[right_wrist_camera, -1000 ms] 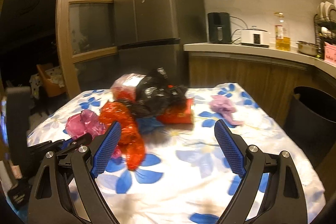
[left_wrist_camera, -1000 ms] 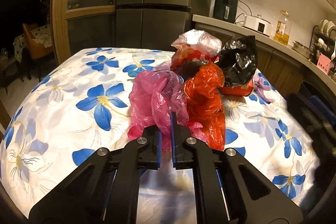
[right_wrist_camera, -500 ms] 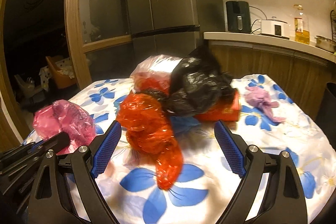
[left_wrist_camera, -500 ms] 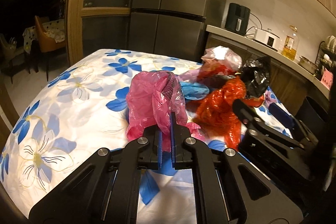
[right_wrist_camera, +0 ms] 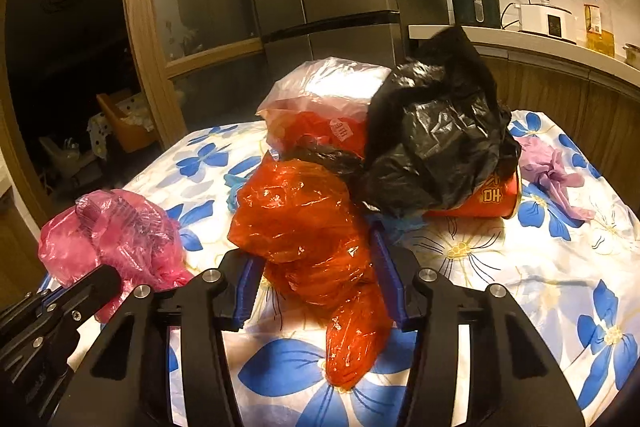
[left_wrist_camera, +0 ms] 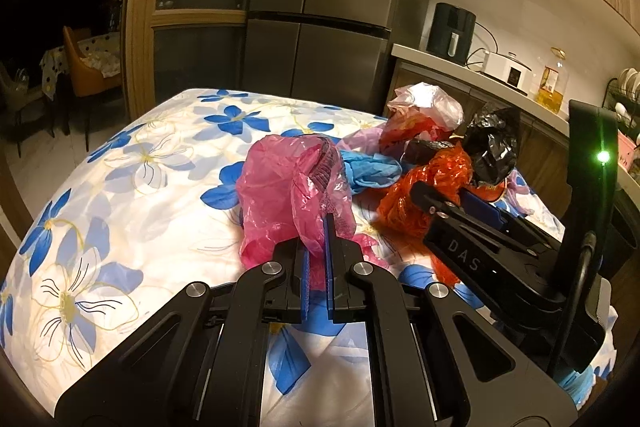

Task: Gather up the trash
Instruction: 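Grasp the pink bag with the left tool while the right tool grasps the orange-red bag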

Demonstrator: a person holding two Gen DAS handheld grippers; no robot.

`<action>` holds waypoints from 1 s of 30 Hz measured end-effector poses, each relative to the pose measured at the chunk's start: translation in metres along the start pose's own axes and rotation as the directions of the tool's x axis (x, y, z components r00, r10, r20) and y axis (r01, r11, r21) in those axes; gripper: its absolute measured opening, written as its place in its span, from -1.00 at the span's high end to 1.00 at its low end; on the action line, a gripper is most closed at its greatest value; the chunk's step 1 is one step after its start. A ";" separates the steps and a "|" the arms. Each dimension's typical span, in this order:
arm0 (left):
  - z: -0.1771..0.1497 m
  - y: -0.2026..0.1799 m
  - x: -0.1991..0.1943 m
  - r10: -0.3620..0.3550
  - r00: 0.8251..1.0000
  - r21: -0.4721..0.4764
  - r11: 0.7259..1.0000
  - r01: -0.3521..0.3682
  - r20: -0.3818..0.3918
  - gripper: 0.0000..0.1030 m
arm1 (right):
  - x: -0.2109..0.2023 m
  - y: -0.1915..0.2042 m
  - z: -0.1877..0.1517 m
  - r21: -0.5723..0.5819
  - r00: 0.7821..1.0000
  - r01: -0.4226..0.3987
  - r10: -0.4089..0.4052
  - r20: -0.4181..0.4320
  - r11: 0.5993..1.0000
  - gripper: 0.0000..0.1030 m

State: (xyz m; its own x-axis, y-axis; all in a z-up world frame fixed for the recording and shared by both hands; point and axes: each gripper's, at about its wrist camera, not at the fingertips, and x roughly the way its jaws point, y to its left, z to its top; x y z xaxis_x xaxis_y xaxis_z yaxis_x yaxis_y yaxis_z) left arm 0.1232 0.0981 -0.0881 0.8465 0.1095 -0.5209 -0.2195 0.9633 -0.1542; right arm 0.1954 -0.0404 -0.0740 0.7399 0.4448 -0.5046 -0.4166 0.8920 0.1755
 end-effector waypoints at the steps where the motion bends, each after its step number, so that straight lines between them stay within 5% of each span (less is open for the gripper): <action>1: 0.000 -0.001 -0.001 0.001 1.000 0.000 1.000 -0.001 0.001 0.90 | -0.003 0.000 0.000 0.001 1.000 -0.003 0.003 -0.001 1.000 0.12; 20: -0.002 -0.046 -0.045 -0.044 0.997 0.063 0.997 0.041 0.057 0.90 | -0.106 -0.029 -0.032 -0.014 0.995 -0.097 0.098 0.019 0.995 0.19; 30: -0.004 -0.077 -0.070 -0.075 0.994 0.105 0.992 0.065 0.086 0.90 | -0.168 -0.056 -0.033 0.006 0.987 -0.109 0.108 0.119 0.994 0.19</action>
State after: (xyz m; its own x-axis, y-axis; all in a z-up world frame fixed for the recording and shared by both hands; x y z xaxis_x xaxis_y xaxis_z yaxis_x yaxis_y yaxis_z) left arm 0.0786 0.0154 -0.0429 0.8990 0.0579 -0.4340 -0.1113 0.9889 -0.0987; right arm 0.0769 -0.1676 -0.0265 0.7481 0.5448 -0.3790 -0.4919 0.8385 0.2345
